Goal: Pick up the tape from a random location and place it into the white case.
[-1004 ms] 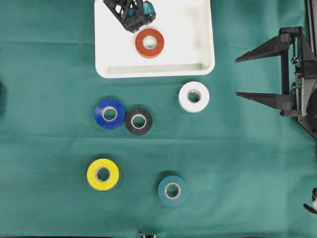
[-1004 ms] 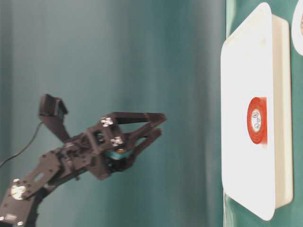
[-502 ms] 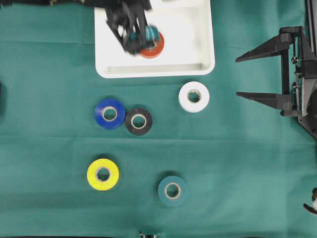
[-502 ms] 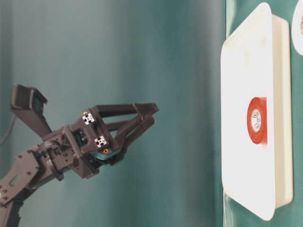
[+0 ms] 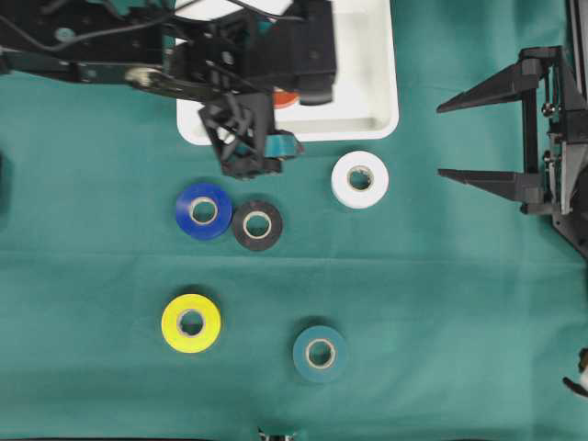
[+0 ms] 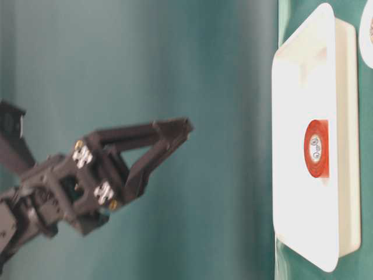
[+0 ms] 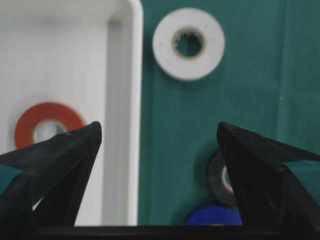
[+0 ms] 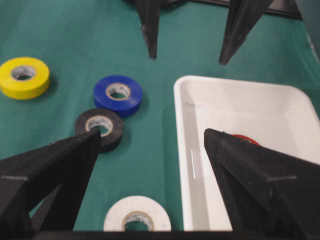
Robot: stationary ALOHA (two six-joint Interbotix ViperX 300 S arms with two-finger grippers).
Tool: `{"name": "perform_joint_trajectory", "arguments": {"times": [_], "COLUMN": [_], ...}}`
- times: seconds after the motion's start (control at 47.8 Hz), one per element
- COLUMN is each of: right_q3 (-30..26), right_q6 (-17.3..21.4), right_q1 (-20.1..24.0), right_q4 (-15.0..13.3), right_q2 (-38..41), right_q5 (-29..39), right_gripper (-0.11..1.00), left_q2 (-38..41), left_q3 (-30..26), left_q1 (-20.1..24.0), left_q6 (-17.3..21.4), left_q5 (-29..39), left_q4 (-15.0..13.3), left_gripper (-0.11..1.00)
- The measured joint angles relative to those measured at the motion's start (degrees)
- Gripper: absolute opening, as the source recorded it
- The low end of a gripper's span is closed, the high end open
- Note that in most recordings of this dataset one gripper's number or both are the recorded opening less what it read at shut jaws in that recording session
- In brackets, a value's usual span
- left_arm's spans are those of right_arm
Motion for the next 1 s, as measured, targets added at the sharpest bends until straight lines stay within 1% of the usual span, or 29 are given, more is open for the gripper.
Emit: {"name": "perform_joint_trajectory", "arguments": {"times": [0.105,0.272,0.523,0.67,0.795,1.004], "right_q3": [-0.1,-0.2,-0.2,-0.2,-0.2,-0.2], "right_q6": [0.0,0.0,0.0,0.0,0.0,0.0], "right_q1": [0.0,0.0,0.0,0.0,0.0,0.0], "right_q4": [0.0,0.0,0.0,0.0,0.0,0.0], "right_q2": [-0.1,-0.1,-0.4,-0.4,-0.5,-0.5], "right_q5": [0.1,0.3,0.5,0.5,0.5,0.5], "right_gripper": [0.92,0.92,0.92,0.92,0.92,0.92], "left_q2": [-3.3,-9.7,-21.8,-29.6,-35.7,-42.1], "left_q3": [3.0,9.8,22.2,28.1,32.3,37.4], "left_q1": [0.1,0.1,0.1,0.2,0.2,0.2], "left_q6": [0.0,0.0,0.0,0.0,-0.1,-0.2], "left_q5": [-2.0,-7.9,-15.8,-18.0,-18.5,-18.8], "left_q4": [0.0,0.0,0.0,0.0,0.0,-0.2], "left_gripper": [1.0,1.0,1.0,1.0,1.0,1.0]}}
